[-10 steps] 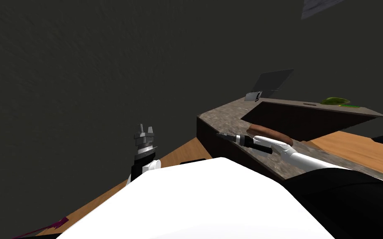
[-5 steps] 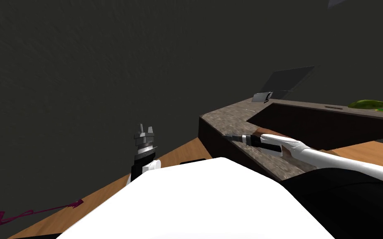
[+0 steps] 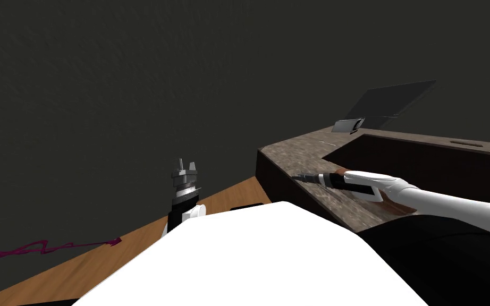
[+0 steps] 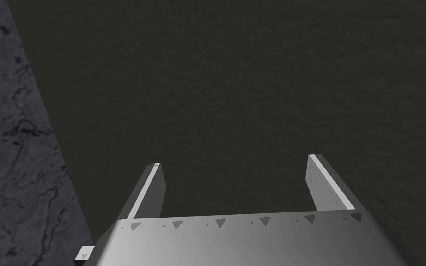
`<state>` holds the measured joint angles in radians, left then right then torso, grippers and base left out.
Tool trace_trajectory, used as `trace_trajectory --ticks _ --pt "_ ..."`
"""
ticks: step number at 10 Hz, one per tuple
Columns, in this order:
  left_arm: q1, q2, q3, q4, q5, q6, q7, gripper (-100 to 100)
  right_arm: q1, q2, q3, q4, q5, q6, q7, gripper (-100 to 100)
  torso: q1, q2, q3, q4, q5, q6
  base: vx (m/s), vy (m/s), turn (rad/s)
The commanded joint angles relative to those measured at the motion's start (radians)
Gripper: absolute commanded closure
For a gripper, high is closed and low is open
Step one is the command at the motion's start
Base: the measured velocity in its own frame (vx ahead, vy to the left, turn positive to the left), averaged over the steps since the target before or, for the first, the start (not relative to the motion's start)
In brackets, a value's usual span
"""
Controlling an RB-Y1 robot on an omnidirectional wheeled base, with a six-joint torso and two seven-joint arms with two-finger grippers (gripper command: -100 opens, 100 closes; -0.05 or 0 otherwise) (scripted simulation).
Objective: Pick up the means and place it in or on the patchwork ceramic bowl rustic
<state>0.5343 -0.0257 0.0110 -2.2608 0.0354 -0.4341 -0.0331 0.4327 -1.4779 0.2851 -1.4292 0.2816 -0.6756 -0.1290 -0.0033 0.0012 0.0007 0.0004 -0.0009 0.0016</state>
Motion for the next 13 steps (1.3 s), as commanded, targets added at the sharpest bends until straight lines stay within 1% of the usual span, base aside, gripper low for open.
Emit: trace_trajectory --ticks 1,2,3,4,5,6,7,8,9,10,11,13 --pt "0.000 0.000 0.000 0.000 0.000 0.000 0.000 0 -0.003 -0.027 0.030 0.050 0.013 0.000 0.004 -100 0.000 0.000 0.000 0.000 0.000 0.000 -0.006 -0.043 0.108" --pt "0.000 0.000 0.000 0.000 0.000 0.000 0.000 0 -0.003 -0.027 0.030 0.062 0.013 0.000 0.004 -100 0.000 0.000 0.000 0.000 0.000 0.000 -0.007 -0.031 0.059" --pt "0.000 0.000 0.000 0.000 0.000 0.000 0.000 0 0.001 -0.048 0.051 0.092 0.020 -0.002 0.011 -100 0.001 0.000 0.000 0.000 0.000 0.000 -0.014 -0.031 0.129" --pt "0.000 0.000 0.000 0.000 0.000 0.000 0.000 0 0.001 -0.048 0.051 0.105 0.020 -0.002 0.011 -100 0.001 0.000 0.000 0.000 0.000 -0.001 -0.014 -0.029 0.062" --pt "0.000 0.000 0.000 0.000 0.000 0.000 0.000 0 0.006 -0.066 0.072 0.142 0.027 -0.003 0.019 -100 0.001 0.000 0.000 0.000 0.000 0.000 -0.012 -0.036 0.102" --pt "0.000 0.000 0.000 0.000 0.000 0.000 0.000 0 0.006 -0.066 0.072 0.146 0.027 -0.003 0.019 -100 0.001 0.000 0.000 0.000 0.000 0.000 -0.012 -0.033 0.070" --pt "0.000 0.000 0.000 0.000 0.000 0.000 0.000 0 0.012 -0.080 0.093 0.184 0.034 -0.005 0.027 -100 0.001 0.000 0.000 0.000 0.000 0.000 -0.020 -0.037 0.108" --pt "0.000 0.000 0.000 0.000 0.000 0.000 0.000 0 0.012 -0.080 0.093 0.184 0.034 -0.005 0.027 -100 0.001 0.001 0.000 0.000 0.000 0.000 -0.014 -0.037 0.069" --pt "0.000 0.000 0.000 0.000 0.000 0.000 0.000 0 0.019 -0.091 0.114 0.220 0.040 -0.007 0.035 -100 0.001 0.000 0.000 0.000 0.000 0.000 -0.016 -0.034 0.105" --pt "0.000 0.000 0.000 0.000 0.000 0.000 0.000 0 0.026 -0.100 0.135 0.244 0.046 -0.009 0.043 -100 0.001 0.001 0.000 0.000 0.000 0.000 -0.025 -0.048 0.152" --pt "0.000 0.000 0.000 0.000 0.000 0.000 0.000 0 0.033 -0.104 0.155 0.282 0.051 -0.011 0.050 -100 0.000 0.001 0.001 0.000 0.000 0.000 -0.035 -0.052 0.153" --pt "0.000 0.000 0.000 0.000 0.000 0.000 0.000 0 0.047 -0.108 0.189 0.327 0.059 -0.015 0.063 -100 0.000 0.002 0.001 0.001 0.000 0.000 -0.045 -0.047 0.113"
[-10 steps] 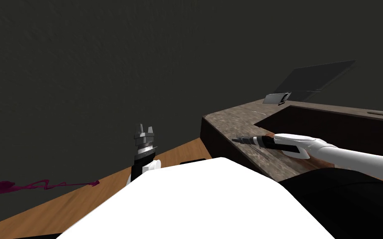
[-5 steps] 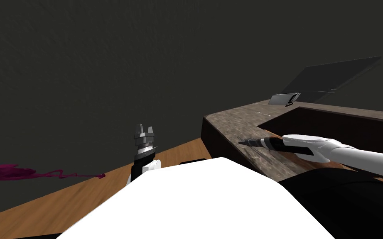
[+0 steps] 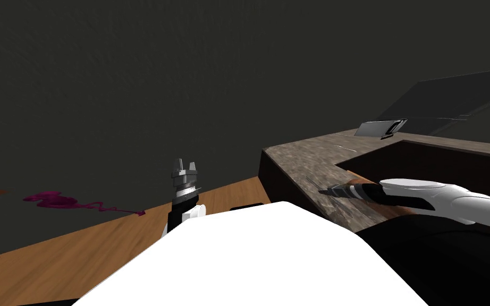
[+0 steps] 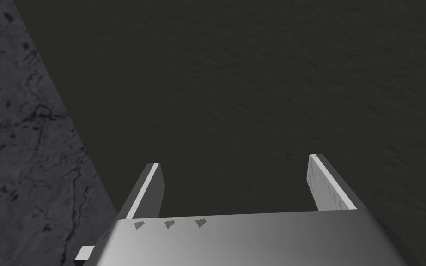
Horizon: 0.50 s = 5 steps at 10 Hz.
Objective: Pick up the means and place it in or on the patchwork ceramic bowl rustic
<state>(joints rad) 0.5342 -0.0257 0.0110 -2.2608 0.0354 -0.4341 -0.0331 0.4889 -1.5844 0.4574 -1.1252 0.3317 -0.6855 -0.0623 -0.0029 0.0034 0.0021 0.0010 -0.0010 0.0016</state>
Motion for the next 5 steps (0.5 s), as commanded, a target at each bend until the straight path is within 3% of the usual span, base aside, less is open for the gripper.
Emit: trace_trajectory --ticks 1,4,5 --pt "0.000 0.000 0.000 0.000 0.000 0.000 0.000 0 -0.004 -0.001 0.029 0.039 0.012 -0.007 0.001 -100 0.000 0.000 0.000 0.000 0.000 0.000 -0.028 -0.032 0.079" --pt "0.000 0.000 0.000 0.000 0.000 0.000 0.000 0 -0.001 0.002 0.036 0.044 0.014 -0.002 0.004 -100 0.002 -0.002 -0.001 0.000 0.000 0.000 -0.010 -0.012 0.021" --pt "0.000 0.000 0.000 0.000 0.000 0.000 0.000 0 -0.002 0.003 0.038 0.046 0.016 -0.004 0.004 0 0.003 -0.002 -0.001 0.000 0.001 0.000 0.000 0.000 0.000"
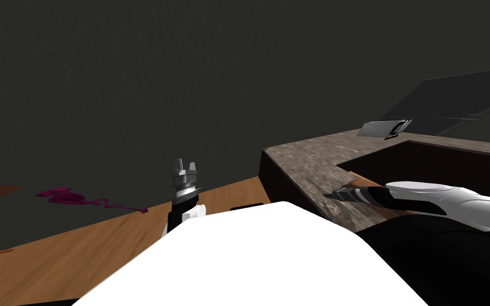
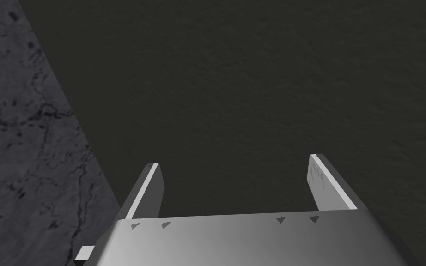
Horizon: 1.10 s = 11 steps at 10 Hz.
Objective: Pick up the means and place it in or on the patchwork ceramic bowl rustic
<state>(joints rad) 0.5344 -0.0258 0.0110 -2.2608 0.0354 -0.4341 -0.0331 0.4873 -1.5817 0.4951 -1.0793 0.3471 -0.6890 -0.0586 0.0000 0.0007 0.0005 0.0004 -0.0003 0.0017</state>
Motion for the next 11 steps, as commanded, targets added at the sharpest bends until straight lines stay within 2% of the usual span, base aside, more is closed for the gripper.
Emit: trace_trajectory --ticks 1,2,5,6,7,8,9,10,11 --pt "0.000 0.000 0.000 0.000 0.000 0.000 0.000 0 0.019 0.006 0.008 0.007 -0.031 -0.015 0.050 -100 0.000 0.000 0.000 0.000 0.000 0.000 0.089 -0.018 -0.151" --pt "0.000 0.000 0.000 0.000 0.000 0.000 0.000 0 0.019 0.006 0.008 0.007 -0.031 -0.015 0.060 -100 -0.001 -0.004 -0.002 -0.001 0.000 0.001 0.137 -0.009 -0.115" --pt "0.000 0.000 0.000 0.000 0.000 0.000 0.000 0 0.058 0.017 0.023 0.022 -0.094 -0.045 0.151 -100 0.000 -0.010 -0.006 -0.002 0.000 -0.001 0.158 -0.001 -0.138" --pt "0.000 0.000 0.000 0.000 0.000 0.000 0.000 0 0.058 0.017 0.023 0.022 -0.094 -0.045 0.177 -100 0.000 -0.010 -0.006 -0.002 0.000 0.000 0.122 0.000 -0.085" --pt "0.000 0.000 0.000 0.000 0.000 0.000 0.000 0 0.077 0.022 0.030 0.029 -0.125 -0.060 0.204 -100 0.000 -0.009 -0.005 -0.002 0.000 -0.001 0.131 0.006 -0.182" --pt "0.000 0.000 0.000 0.000 0.000 0.000 0.000 0 0.077 0.022 0.030 0.029 -0.125 -0.060 0.235 -100 0.000 -0.009 -0.005 -0.002 0.000 0.001 0.120 0.002 -0.078" --pt "0.000 0.000 0.000 0.000 0.000 0.000 0.000 0 0.077 0.022 0.030 0.029 -0.125 -0.060 0.241 -100 0.000 -0.008 -0.005 -0.002 0.000 -0.001 0.058 -0.004 0.036" --pt "0.000 0.000 0.000 0.000 0.000 0.000 0.000 0 0.097 0.028 0.038 0.037 -0.156 -0.075 0.281 -100 -0.001 -0.006 -0.003 -0.002 0.000 -0.001 0.118 -0.001 -0.146" --pt "0.000 0.000 0.000 0.000 0.000 0.000 0.000 0 0.097 0.028 0.038 0.037 -0.156 -0.075 0.301 -100 0.000 -0.007 -0.004 -0.002 0.000 0.000 0.120 0.012 -0.121"
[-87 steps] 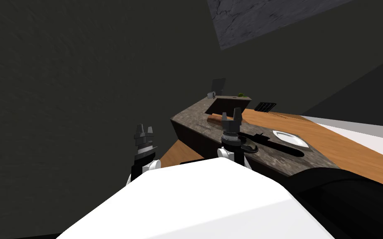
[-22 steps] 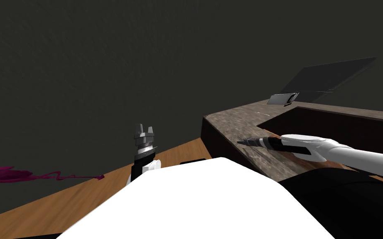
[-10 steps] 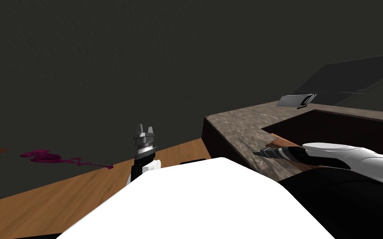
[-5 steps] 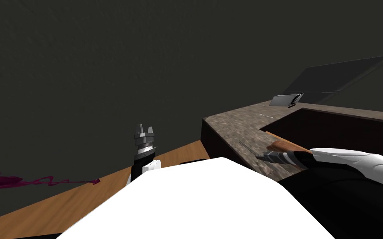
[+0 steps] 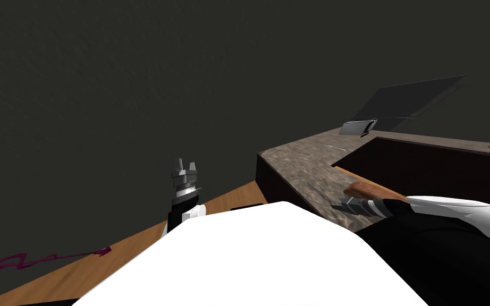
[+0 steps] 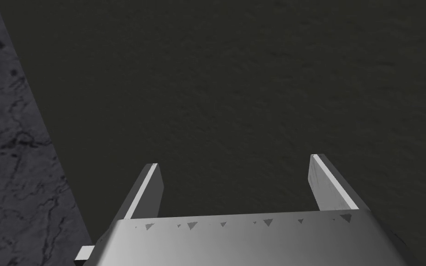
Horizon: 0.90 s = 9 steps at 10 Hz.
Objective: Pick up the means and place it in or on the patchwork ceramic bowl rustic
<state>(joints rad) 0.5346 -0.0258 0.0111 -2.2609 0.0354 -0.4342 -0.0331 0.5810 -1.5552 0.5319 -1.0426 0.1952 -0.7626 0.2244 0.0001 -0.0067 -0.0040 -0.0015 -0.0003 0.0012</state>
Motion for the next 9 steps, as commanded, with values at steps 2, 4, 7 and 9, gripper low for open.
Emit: trace_trajectory --ticks 2,4,7,9 --pt "0.000 0.000 0.000 0.000 0.000 0.000 0.000 0 0.023 0.007 0.008 0.008 -0.036 -0.017 0.078 -100 -0.001 -0.002 -0.001 0.000 0.000 0.001 0.141 -0.009 -0.115" --pt "0.000 0.000 0.000 0.000 0.000 0.000 0.000 0 0.042 0.012 0.016 0.015 -0.067 -0.032 0.133 -100 0.000 -0.002 -0.001 0.000 0.000 0.001 0.135 0.027 -0.129" --pt "0.000 0.000 0.000 0.000 0.000 0.000 0.000 0 0.061 0.018 0.023 0.022 -0.098 -0.047 0.199 -100 -0.001 0.002 0.001 0.001 0.000 0.001 0.081 0.006 -0.071" --pt "0.000 0.000 0.000 0.000 0.000 0.000 0.000 0 0.081 0.023 0.031 0.030 -0.130 -0.062 0.256 -100 0.001 -0.001 -0.001 0.000 0.000 0.000 0.141 0.031 -0.140"
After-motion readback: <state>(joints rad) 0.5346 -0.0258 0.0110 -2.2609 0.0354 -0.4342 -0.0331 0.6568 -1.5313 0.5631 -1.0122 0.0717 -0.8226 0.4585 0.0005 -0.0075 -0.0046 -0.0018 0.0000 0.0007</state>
